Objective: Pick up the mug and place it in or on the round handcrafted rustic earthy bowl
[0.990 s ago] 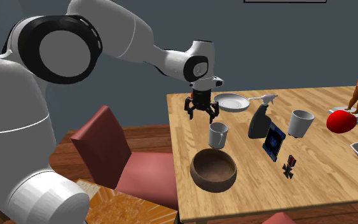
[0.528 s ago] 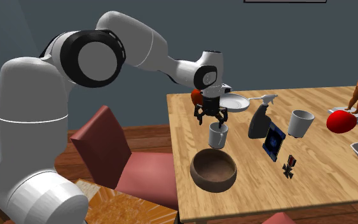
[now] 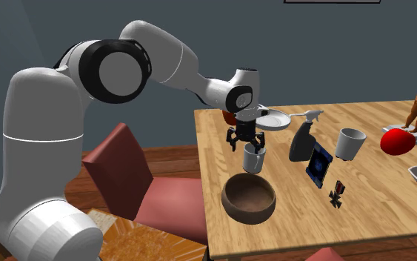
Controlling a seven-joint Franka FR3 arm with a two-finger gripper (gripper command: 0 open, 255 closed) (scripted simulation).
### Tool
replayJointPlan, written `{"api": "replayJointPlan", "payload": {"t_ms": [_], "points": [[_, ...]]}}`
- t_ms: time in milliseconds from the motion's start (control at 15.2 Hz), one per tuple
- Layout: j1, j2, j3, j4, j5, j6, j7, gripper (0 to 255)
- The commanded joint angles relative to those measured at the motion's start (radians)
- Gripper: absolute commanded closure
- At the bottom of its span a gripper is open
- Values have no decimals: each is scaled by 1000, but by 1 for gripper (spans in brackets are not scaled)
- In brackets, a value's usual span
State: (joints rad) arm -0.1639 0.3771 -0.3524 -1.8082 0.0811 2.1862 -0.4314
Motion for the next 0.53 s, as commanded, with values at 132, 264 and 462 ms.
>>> {"api": "replayJointPlan", "payload": {"t_ms": [132,264,462], "points": [[0,0,0,-1,0,2,0,0],[0,0,0,-1,0,1,0,255],[0,0,0,-1,0,1,0,255]]}}
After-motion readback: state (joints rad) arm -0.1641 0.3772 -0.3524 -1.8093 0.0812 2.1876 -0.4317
